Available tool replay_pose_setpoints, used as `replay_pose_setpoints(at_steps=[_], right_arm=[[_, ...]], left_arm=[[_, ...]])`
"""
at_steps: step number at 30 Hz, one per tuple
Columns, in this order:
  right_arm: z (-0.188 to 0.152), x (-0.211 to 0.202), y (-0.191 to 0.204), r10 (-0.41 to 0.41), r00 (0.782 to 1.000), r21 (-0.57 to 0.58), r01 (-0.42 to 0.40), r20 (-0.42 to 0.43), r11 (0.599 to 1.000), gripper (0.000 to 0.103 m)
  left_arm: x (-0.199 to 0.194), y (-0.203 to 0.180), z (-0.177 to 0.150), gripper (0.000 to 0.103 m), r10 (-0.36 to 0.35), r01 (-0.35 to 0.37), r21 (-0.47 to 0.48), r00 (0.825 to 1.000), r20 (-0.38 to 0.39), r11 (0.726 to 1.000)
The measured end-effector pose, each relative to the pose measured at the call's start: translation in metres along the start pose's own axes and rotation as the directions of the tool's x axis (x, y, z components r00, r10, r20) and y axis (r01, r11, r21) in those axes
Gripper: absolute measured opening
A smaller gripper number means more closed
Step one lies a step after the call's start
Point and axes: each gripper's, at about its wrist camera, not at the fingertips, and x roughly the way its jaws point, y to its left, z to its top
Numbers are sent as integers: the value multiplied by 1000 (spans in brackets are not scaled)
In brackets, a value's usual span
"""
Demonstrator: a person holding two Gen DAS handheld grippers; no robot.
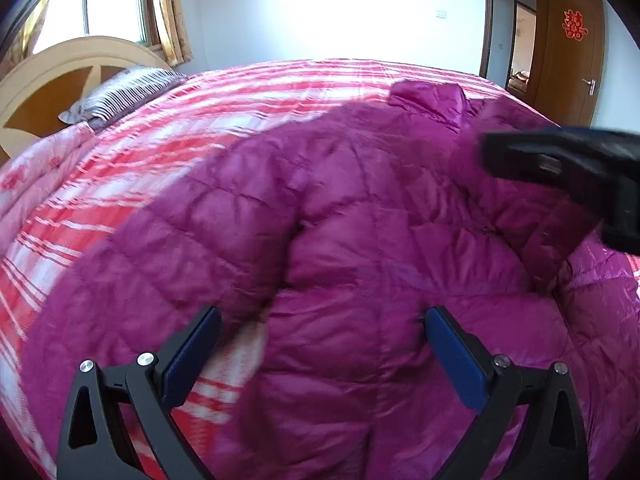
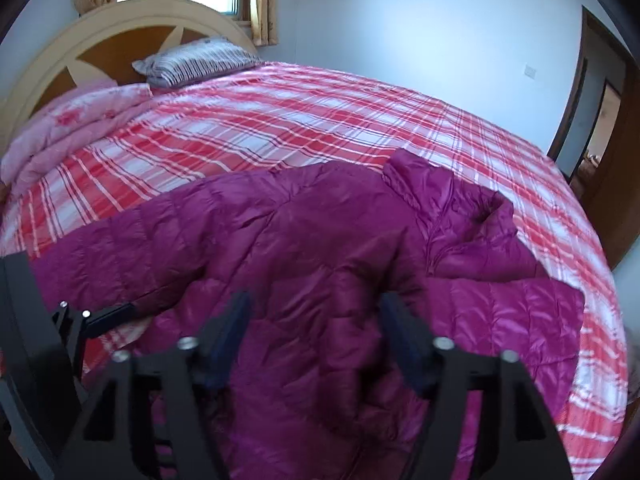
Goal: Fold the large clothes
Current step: 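Carry the held sleeve across the jacket body and open the right tool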
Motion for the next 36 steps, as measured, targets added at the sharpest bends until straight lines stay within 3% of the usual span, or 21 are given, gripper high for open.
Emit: replay_pose_setpoints(at_steps=[5,7,9,10,12,15,17,19,21,23,26,29,32,36], right_arm=[[-16,-46,-34,106,988,77,-115,117,990,80],[-20,-63,-55,87,979,125,-111,185,986,83],[-24,-75,-83,-25,973,187,-19,229,982,83],[-25,-76,-100,-104,969,234,50,223,971,83],[-28,-76,-132,-192,962,325,121,195,938,72],[-34,-69,-175,-300,944,446,211,138,870,69],[-37,-62,-191,-343,932,468,252,118,847,68],[-33,-46,-193,-373,922,430,297,102,853,68],[-34,-32,-189,-366,925,394,298,106,869,66],[-34,-17,-189,-321,942,378,262,101,888,65],[-39,21,-199,-292,956,384,269,4,883,62],[-54,47,-214,-266,959,424,282,-98,861,61],[-67,51,-222,-229,968,466,251,-105,848,61],[-66,55,-218,-244,961,442,277,-131,853,61]], left_arm=[[-32,21,30,102,43,-39,-43,995,92,998],[-45,15,49,102,23,-16,-50,990,137,999],[-49,0,63,102,2,2,-23,988,157,1000],[-48,-11,70,102,-8,7,4,987,162,1000],[-45,-39,79,102,-26,12,77,983,179,997],[-26,-74,82,102,-67,40,170,985,158,985],[-8,-87,79,102,-54,22,210,987,149,977],[17,-97,77,102,-18,-10,227,993,121,974],[38,-103,75,102,14,-35,222,995,95,974],[57,-106,72,102,45,-62,218,996,81,974],[74,-109,69,102,56,-62,231,998,33,971],[79,-113,64,102,41,-42,235,999,11,971],[85,-109,63,102,16,-13,211,1000,-11,977],[91,-103,64,102,-18,24,180,999,-35,983]])
